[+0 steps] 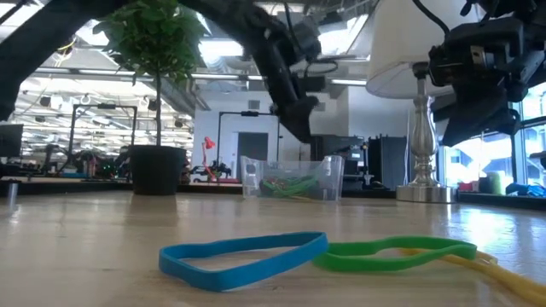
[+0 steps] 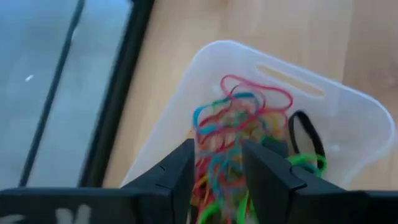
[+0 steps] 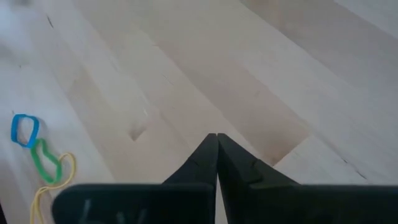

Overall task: Pick and place rubber bands into bin
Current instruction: Put the green rubber band into the transparent bin

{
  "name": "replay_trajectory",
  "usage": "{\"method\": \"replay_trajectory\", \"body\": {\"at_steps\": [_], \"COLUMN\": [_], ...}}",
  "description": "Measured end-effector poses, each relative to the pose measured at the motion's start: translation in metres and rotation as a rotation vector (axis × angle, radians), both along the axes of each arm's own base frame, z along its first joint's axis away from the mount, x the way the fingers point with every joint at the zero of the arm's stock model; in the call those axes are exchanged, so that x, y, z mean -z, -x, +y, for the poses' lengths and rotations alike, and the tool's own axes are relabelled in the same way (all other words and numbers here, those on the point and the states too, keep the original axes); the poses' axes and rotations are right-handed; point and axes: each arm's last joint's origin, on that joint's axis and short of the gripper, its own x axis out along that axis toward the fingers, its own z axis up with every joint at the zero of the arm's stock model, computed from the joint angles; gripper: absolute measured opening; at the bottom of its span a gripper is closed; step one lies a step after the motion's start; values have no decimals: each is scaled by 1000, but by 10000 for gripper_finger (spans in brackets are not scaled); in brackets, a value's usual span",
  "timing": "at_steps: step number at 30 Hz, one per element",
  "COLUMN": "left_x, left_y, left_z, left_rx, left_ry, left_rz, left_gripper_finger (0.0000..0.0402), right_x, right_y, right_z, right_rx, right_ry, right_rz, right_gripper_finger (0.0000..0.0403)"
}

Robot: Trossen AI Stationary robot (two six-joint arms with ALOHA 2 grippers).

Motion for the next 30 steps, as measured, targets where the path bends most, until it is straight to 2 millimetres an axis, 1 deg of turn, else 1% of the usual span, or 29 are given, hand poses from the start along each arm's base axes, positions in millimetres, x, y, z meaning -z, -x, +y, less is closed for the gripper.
{"method": "replay_trajectory", "body": {"at_steps": [3,6,11,12,14,17,19,24,27,30], "left_x": [-22,-40,-62,-64,-66,-58,-49,-10,6,17], "left_y": [7,17,32,35,38,37,36,35,40,51], "left_z": [-9,-20,-41,-46,-55,-73,-89,-135,-160,-176], "left_rx": [-29,-36,-98,-105,-123,-110,-82,13,67,113], "left_ry": [4,46,173,194,223,244,263,318,320,316], "left_rz": [-4,-3,-25,-17,-3,39,72,149,148,130], "left_gripper_finger": [118,92,21,11,6,2,2,1,1,1], "right_x": [0,0,0,0,0,0,0,0,-1,-3], "right_y": [-1,-1,0,0,-1,0,-1,-1,-2,-4], "right_z": [0,0,0,0,0,0,0,0,1,1], "right_rx": [-1,-10,-13,-21,-58,-114,-136,-114,-97,-92], "right_ry": [-1,6,8,15,43,86,103,85,68,57], "right_rz": [-5,-3,-2,-1,2,9,11,6,-10,-35], "right_gripper_finger": [12,12,12,12,12,12,12,12,12,11]}}
